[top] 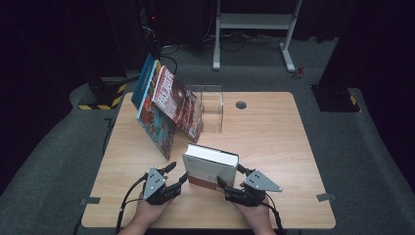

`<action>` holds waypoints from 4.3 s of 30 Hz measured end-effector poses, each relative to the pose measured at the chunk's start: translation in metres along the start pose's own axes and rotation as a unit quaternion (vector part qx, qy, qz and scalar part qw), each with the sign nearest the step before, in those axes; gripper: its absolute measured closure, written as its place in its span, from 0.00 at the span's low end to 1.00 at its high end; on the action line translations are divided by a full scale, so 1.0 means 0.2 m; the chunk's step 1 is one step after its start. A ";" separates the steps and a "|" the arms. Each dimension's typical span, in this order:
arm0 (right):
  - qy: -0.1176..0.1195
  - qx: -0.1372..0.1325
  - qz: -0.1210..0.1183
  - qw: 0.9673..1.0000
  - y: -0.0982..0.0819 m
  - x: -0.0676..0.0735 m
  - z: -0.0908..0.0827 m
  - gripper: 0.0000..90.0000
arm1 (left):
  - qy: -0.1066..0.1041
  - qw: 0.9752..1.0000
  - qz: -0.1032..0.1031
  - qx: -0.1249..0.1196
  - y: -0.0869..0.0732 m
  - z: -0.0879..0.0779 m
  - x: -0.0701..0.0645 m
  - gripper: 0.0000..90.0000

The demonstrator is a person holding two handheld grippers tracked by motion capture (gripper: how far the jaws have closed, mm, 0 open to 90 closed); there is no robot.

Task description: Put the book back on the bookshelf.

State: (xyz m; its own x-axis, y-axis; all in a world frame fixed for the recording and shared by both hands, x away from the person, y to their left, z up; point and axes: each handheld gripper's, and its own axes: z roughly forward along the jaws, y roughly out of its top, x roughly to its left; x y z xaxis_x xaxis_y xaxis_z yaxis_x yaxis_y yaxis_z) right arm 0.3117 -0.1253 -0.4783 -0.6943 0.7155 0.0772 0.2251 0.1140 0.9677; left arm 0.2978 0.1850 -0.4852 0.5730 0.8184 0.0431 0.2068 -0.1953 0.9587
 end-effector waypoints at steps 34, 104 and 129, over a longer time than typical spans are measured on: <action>-0.080 -0.015 -0.048 0.996 0.01 -0.05 -0.06 0.59 | 0.051 0.981 0.010 0.185 -0.16 0.14 0.09 0.36; -0.126 -0.005 0.001 0.992 0.22 -0.04 -0.09 0.60 | 0.051 0.972 -0.046 0.226 -0.18 0.16 0.13 0.23; -0.123 0.017 0.001 0.992 0.32 -0.03 -0.03 0.61 | 0.041 0.973 -0.040 0.225 -0.18 0.16 0.12 0.25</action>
State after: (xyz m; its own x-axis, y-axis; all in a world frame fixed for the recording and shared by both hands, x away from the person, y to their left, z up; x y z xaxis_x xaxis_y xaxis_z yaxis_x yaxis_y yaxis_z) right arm 0.3263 -0.1264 -0.4145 -0.5071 0.8617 0.0146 0.2521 0.1321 0.9586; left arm 0.3299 0.1949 -0.5279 0.4785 0.8780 0.0132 0.5847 -0.3298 0.7412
